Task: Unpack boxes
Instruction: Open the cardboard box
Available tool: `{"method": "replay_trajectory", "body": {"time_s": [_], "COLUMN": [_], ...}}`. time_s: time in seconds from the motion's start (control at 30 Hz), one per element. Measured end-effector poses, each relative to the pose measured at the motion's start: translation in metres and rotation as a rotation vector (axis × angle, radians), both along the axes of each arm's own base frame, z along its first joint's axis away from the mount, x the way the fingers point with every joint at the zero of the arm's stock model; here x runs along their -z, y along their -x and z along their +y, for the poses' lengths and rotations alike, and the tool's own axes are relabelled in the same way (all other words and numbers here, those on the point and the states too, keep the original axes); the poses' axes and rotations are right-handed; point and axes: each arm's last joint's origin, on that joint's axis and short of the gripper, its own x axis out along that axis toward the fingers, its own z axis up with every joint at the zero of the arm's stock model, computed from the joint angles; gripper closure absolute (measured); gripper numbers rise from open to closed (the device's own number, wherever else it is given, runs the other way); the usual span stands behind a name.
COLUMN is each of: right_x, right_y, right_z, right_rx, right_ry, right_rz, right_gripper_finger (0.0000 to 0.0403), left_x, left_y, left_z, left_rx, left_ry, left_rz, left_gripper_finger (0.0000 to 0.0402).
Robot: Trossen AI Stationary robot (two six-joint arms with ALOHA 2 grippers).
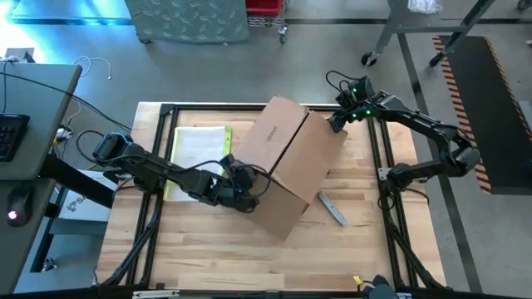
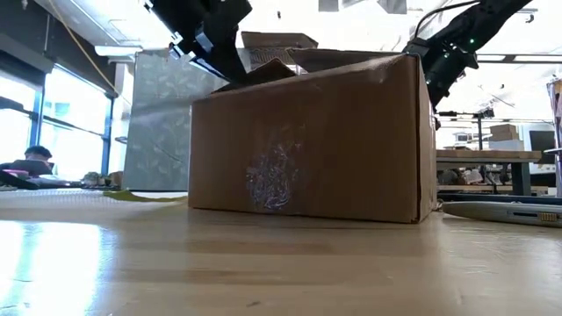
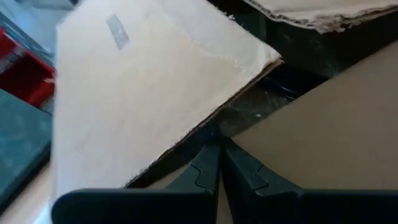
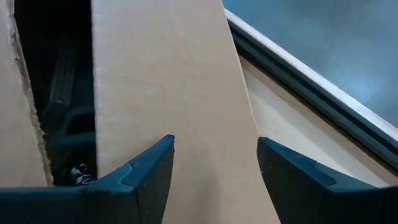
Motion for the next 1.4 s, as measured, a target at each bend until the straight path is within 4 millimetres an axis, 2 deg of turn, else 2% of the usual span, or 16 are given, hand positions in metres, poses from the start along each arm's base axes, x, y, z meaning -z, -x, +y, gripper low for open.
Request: {"method": "replay_trajectory", "body": {"time_s": [0.13,0.23,0.37,0.47,0.57,0.67,0.8,0.93,1.07,1.23,1.3,1.4], "right_x": [-0.015,-0.045,-0.080,-0.096,-0.102,-0.096,-0.094,-0.109,-0.116,-0.103,-0.092,-0.088], "right_y": [0.004,0.011,0.019,0.019,0.013,-0.001,-0.032,-0.071,-0.112,-0.168,-0.189,-0.211], "right_z": [0.004,0.014,0.046,0.072,0.096,0.114,0.121,0.111,0.081,0.041,0.028,0.012], "right_rx": [0.013,0.025,-0.068,-0.224,-0.437,-0.582,-0.561,-0.542,-0.532,-0.565,-0.550,-0.538], "right_ry": [0.093,0.198,0.363,0.401,0.369,0.337,0.342,0.350,0.282,0.164,0.067,-0.030], "right_rz": [-0.021,-0.094,-0.204,-0.320,-0.433,-0.493,-0.544,-0.558,-0.390,-0.169,-0.080,0.020], "right_gripper_finger": [0.0187,0.0187,0.0187,0.0187,0.0187,0.0187,0.0187,0.0188,0.0194,0.0201,0.0203,0.0207], "left_x": [-0.018,-0.034,-0.050,-0.053,-0.054,-0.055,-0.059,-0.060,-0.049,-0.016,-0.002,0.017], "left_y": [0.008,0.016,0.025,0.026,0.026,0.025,0.027,0.034,0.044,0.059,0.063,0.067], "left_z": [0.001,0.007,0.012,0.016,0.021,0.030,0.040,0.057,0.079,0.097,0.099,0.097], "left_rx": [-0.036,-0.094,-0.171,-0.216,-0.247,-0.278,-0.368,-0.448,-0.500,-0.600,-0.605,-0.591], "left_ry": [-0.081,-0.131,-0.183,-0.233,-0.252,-0.267,-0.318,-0.344,-0.231,-0.114,-0.070,-0.035], "left_rz": [-0.071,-0.129,-0.205,-0.218,-0.219,-0.212,-0.241,-0.225,-0.155,-0.070,-0.045,-0.036], "left_gripper_finger": [0.0401,0.0401,0.0401,0.0401,0.0401,0.0401,0.0401,0.0401,0.0401,0.0401,0.0401,0.0402]}}
